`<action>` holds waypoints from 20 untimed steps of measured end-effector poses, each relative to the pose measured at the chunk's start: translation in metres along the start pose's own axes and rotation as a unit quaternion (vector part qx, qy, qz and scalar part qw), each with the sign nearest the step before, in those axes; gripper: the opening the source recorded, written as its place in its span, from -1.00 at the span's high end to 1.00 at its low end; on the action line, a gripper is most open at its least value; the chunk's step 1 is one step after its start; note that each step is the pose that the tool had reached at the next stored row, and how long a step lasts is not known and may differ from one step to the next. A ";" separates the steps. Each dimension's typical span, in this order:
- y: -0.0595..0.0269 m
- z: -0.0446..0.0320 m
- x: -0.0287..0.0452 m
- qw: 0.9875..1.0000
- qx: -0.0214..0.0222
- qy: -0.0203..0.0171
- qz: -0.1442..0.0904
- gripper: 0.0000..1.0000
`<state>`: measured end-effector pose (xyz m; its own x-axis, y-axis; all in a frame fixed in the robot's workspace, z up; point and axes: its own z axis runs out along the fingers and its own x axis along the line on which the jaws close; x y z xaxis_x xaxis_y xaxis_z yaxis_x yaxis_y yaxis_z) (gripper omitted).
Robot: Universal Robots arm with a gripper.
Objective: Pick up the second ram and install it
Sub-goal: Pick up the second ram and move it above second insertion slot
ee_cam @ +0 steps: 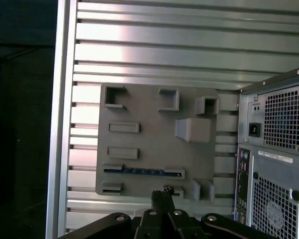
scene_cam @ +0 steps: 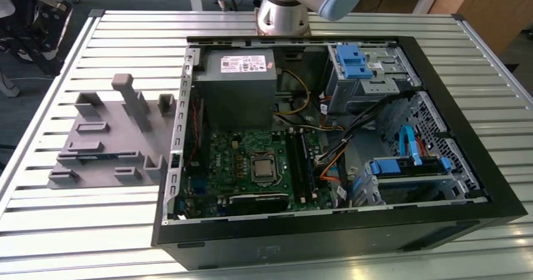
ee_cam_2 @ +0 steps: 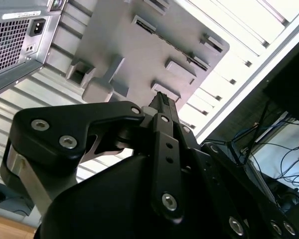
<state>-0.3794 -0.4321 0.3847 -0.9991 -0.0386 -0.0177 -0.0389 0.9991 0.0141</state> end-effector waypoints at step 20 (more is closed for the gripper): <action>-0.0002 0.0000 0.0000 0.998 -0.001 0.001 -0.064 0.79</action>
<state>-0.3794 -0.4323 0.3847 -0.9859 -0.1666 -0.0178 -0.1668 0.9859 0.0141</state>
